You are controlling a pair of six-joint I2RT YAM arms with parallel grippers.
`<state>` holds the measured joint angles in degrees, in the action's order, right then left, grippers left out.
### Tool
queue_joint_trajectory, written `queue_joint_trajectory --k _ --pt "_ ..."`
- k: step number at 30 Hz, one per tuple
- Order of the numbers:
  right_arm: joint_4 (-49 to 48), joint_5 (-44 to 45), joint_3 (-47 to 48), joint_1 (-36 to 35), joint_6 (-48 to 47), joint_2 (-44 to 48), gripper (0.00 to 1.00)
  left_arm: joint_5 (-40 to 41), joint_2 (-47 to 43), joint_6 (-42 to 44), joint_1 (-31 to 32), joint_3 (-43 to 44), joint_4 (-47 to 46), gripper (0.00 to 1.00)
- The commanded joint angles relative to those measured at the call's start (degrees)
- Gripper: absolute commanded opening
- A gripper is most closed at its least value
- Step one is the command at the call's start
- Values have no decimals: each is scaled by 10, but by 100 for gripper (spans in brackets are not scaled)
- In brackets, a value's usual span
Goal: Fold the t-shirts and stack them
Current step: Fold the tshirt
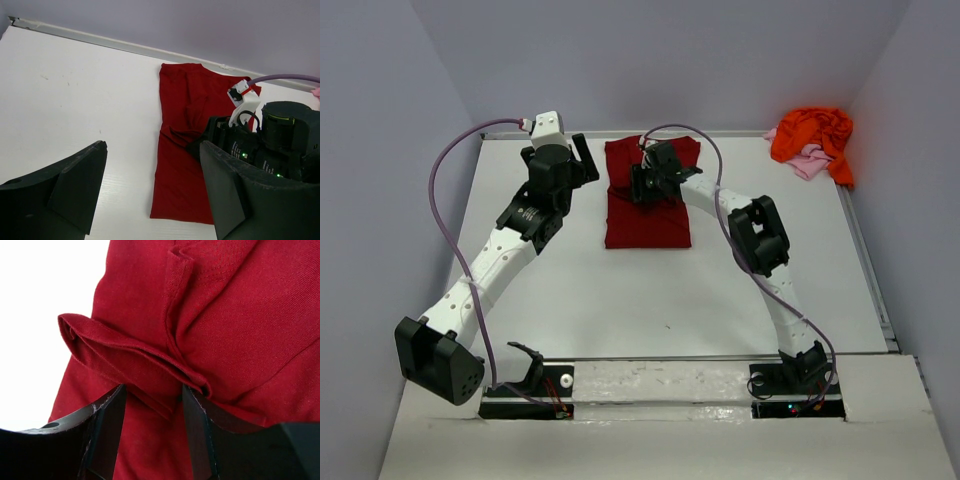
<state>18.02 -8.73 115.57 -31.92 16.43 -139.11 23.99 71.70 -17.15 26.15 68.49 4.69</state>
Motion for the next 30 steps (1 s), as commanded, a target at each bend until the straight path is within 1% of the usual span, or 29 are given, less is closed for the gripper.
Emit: queue_joint_trajectory --k 1,6,12,17,30 --pt "7 15 5 1 -15 30 54 0 -14 4 -2 0 -28 84" --pt "9 40 -10 1 -46 72 54 -5 -12 3 -1 -1 -28 84" --pt "11 28 -28 1 -49 108 54 -3 -12 3 -1 -1 -28 84" --pt "10 5 -53 1 -42 110 54 -3 -11 3 -2 0 -28 84" --pt "-18 -10 -111 -4 -26 85 54 -7 -9 2 -1 1 -27 84"
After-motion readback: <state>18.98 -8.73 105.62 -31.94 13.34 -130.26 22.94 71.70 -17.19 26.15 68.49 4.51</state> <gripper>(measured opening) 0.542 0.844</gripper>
